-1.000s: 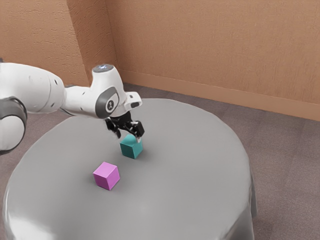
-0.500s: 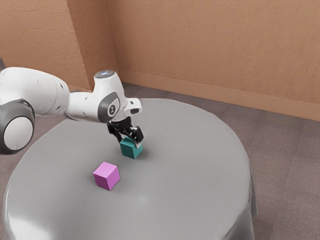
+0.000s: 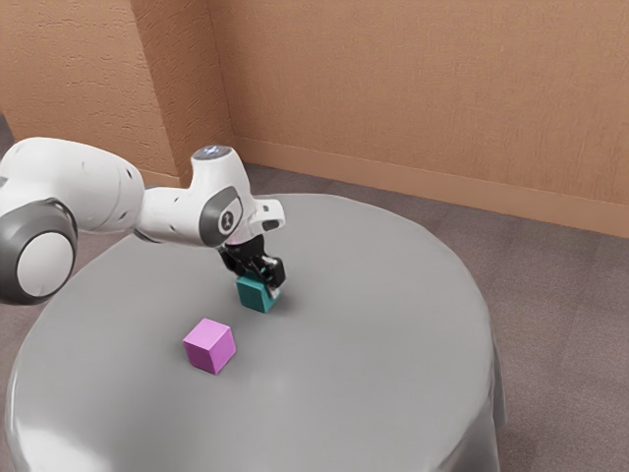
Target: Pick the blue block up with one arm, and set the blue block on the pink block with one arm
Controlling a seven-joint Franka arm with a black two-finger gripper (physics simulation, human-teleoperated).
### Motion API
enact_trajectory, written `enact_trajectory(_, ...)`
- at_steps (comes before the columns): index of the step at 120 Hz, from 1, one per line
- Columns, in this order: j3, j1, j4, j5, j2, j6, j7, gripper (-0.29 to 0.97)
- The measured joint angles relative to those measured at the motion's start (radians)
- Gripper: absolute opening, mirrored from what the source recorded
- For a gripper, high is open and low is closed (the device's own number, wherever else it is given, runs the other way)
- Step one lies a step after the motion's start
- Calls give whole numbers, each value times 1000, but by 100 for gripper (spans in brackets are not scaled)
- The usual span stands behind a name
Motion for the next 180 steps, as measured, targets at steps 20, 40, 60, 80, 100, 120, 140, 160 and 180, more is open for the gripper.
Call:
enact_trajectory(20,0,-1,-12,12,-19,2,-8,33)
enact_trajectory(40,2,-6,-264,28,-294,4,-54,31)
enact_trajectory(60,0,7,-511,36,-517,5,-118,30)
enact_trajectory(80,-2,24,-578,40,-557,5,-175,29)
enact_trajectory(100,-9,27,-599,43,-558,5,-219,29)
enact_trajectory(120,-15,13,-637,61,-576,5,-251,30)
enact_trajectory(140,-21,3,-642,98,-581,5,-271,30)
enact_trajectory(160,-21,-3,-640,123,-579,4,-272,30)
enact_trajectory(180,-21,11,-632,137,-571,10,-257,30)
